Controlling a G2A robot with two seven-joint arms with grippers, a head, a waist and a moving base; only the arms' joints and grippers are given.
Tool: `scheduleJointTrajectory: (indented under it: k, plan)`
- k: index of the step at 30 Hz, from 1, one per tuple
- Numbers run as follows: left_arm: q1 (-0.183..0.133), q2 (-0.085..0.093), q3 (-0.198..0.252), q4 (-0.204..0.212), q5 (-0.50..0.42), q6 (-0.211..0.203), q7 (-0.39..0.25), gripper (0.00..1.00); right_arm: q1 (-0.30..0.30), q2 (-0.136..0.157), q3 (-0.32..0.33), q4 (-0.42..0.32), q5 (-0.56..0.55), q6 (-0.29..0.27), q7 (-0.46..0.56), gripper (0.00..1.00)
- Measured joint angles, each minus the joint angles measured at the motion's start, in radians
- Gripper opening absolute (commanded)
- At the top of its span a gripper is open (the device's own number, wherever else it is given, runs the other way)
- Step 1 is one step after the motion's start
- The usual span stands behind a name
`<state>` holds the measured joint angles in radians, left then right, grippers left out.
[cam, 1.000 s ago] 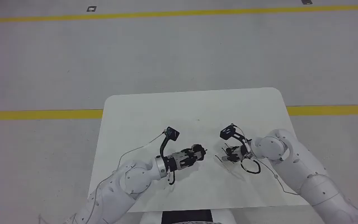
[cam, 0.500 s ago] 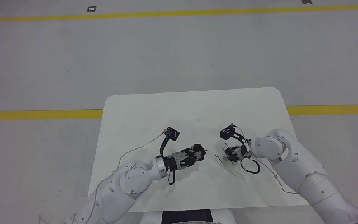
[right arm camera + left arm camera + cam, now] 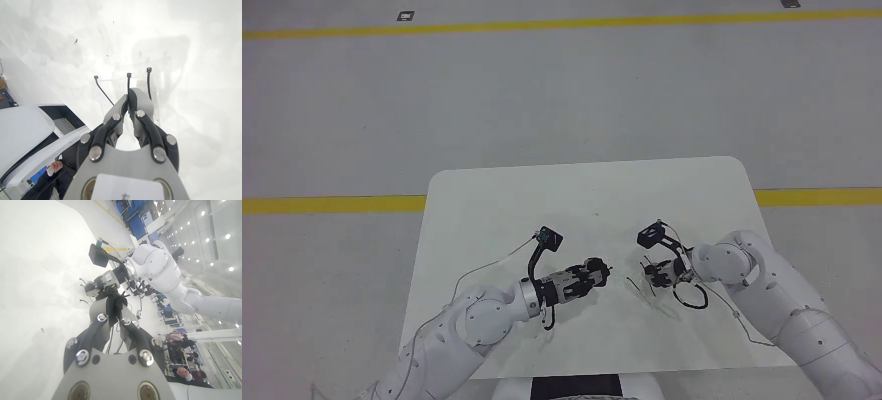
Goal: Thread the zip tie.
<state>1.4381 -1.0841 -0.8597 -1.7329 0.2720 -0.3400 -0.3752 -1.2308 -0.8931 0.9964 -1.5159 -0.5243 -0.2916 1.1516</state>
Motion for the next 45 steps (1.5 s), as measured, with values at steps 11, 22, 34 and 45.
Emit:
scheduleJointTrajectory:
  k: [11, 22, 34, 45]
  plan:
    - [0.000, 0.000, 0.000, 0.000, 0.000, 0.000, 0.000, 0.00, -0.052, 0.023, 0.094, -0.048, 0.084, -0.048, -0.038, 0.00]
    - [0.000, 0.000, 0.000, 0.000, 0.000, 0.000, 0.000, 0.00, -0.157, 0.060, 0.232, -0.128, 0.273, -0.048, -0.117, 0.00]
    - [0.000, 0.000, 0.000, 0.000, 0.000, 0.000, 0.000, 0.00, -0.167, 0.064, 0.239, -0.133, 0.302, -0.048, -0.123, 0.00]
    - [-0.002, -0.005, 0.016, 0.005, 0.002, 0.019, 0.017, 0.00, -0.226, 0.063, 0.285, -0.179, 0.313, -0.049, -0.326, 0.00]
